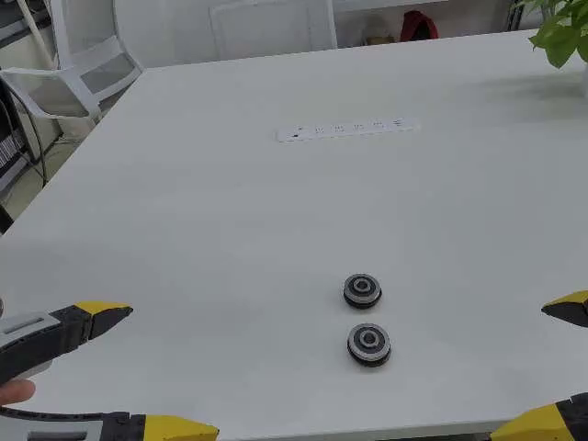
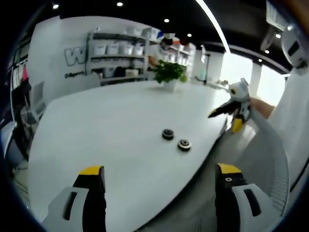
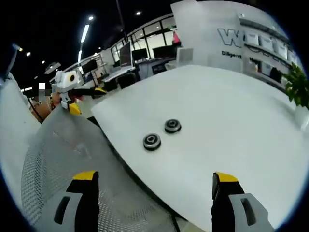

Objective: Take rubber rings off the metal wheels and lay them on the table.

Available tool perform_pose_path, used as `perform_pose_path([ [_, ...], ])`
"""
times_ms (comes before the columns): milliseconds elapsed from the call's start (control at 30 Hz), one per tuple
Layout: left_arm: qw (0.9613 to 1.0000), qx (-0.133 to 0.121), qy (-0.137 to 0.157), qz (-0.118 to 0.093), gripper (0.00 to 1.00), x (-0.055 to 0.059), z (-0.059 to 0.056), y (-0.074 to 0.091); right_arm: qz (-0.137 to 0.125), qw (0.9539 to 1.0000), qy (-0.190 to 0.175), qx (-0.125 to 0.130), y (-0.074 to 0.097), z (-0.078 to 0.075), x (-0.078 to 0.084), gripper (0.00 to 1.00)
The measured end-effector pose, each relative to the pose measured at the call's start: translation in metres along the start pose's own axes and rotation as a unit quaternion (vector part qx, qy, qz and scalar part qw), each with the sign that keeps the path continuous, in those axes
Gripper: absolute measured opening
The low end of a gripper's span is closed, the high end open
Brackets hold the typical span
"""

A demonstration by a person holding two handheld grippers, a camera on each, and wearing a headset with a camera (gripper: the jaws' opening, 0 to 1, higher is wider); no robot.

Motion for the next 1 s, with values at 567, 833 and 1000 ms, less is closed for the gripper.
perform_pose_path([
  [567, 1.0, -0.003, -0.005, -0.004, 0.92, -0.0012, -0.0042, -0.001, -0.002, 0.9995, -0.017, -0.027, -0.0021, 0.0018, 0.0017, 0.93],
  [833, 0.9997, -0.01, 0.011, -0.017, 0.91, 0.0014, -0.0046, 0.0032, 0.0, 0.9995, -0.01, -0.031, -0.0025, 0.0026, 0.0012, 0.94],
  [1000, 0.9996, -0.011, 0.013, -0.022, 0.91, 0.0007, -0.0056, 0.0046, -0.002, 0.9992, -0.017, -0.036, -0.0033, 0.0016, 0.0019, 0.94],
])
Point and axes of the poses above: the centre of the closed fingertips' face, and the gripper's own axes: y roughly backward along the fingers, z roughly to its left, x roughly out of its underside, the point moved 9 cm from there along y, roughly backward along the fingers, and after that the axes turned 14 degrees about z, right-handed, at the moved point
